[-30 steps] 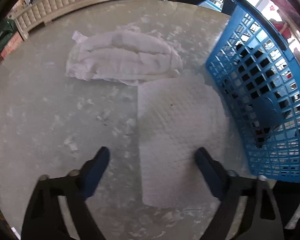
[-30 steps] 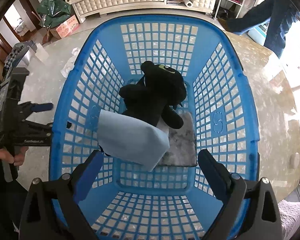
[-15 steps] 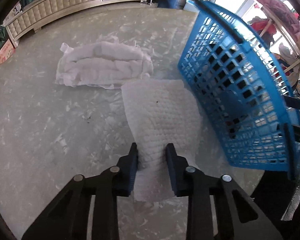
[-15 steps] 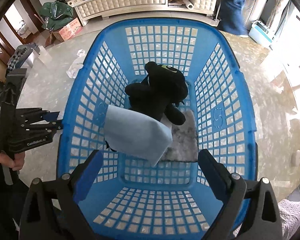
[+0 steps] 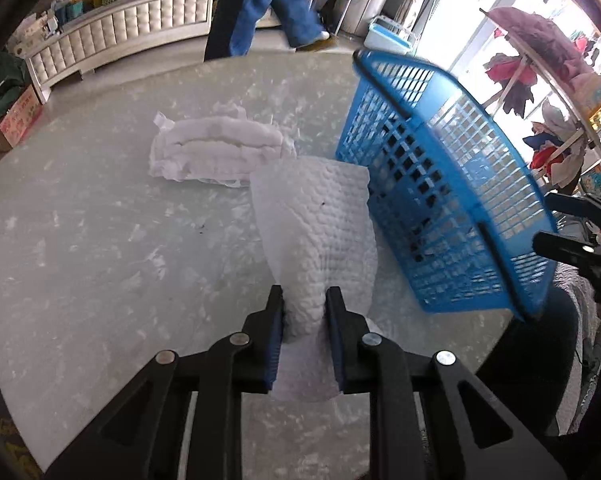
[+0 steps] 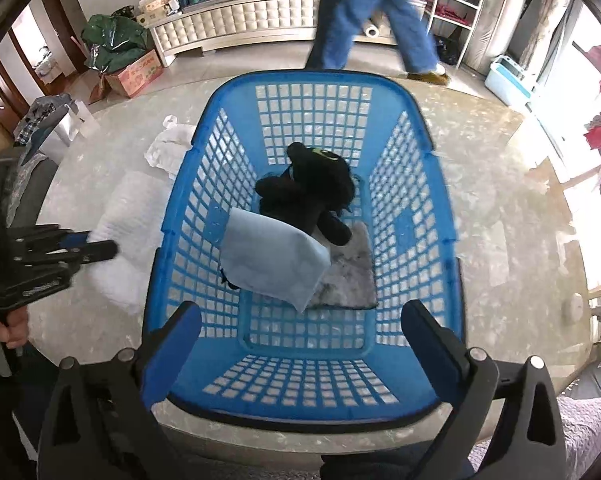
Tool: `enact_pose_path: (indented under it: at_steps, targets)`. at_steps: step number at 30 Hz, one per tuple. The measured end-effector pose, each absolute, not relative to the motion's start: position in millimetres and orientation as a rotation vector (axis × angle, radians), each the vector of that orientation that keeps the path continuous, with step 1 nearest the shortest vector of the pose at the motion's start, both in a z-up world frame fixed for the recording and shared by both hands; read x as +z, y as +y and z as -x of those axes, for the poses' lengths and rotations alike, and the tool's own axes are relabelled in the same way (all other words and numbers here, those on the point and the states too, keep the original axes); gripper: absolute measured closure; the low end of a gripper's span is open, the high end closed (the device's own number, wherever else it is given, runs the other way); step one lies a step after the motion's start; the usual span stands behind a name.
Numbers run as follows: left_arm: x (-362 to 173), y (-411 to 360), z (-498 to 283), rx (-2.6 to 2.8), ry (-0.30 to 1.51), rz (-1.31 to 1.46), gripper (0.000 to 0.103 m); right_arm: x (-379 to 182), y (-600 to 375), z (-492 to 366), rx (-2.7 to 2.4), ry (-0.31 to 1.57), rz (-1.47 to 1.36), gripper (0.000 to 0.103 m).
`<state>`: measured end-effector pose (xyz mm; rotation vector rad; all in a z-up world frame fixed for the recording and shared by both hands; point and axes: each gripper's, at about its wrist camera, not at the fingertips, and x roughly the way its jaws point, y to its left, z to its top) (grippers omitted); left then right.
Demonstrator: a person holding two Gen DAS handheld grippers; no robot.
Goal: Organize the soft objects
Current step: 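Carry the white quilted pad into the basket and open the left gripper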
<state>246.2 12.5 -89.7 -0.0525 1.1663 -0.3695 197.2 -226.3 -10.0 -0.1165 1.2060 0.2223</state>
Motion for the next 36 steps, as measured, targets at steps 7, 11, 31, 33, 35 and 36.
enact_pose_path:
  at_steps: [7, 11, 31, 33, 35, 36]
  targets:
    - [-46.8, 11.6, -229.7, -0.403, 1.113, 0.056, 0.084, -1.4, -242.6, -186.9, 0.189, 1.186, 0.097, 0.002]
    - [-27.3, 3.6, -225.5, -0.421, 1.080, 0.032, 0.084, -2.4, -248.4, -182.0, 0.173, 1.184, 0.104, 0.002]
    - [5.4, -87.8, -242.7, -0.623, 1.057, -0.078, 0.084, -12.3, -291.3, -175.2, 0.137, 1.182, 0.022, 0.001]
    - [0.6, -97.0, -246.9, -0.649, 1.076, -0.067, 0.084, -13.4, -292.7, -175.3, 0.145, 1.181, 0.018, 0.001]
    - [-3.4, -108.3, -251.1, -0.672, 1.093, -0.060, 0.084, -14.9, -294.0, -175.5, 0.151, 1.181, 0.015, 0.001]
    - [-6.2, -114.8, -253.3, -0.677, 1.097, -0.067, 0.084, -15.7, -295.1, -176.0, 0.151, 1.181, 0.013, 0.001]
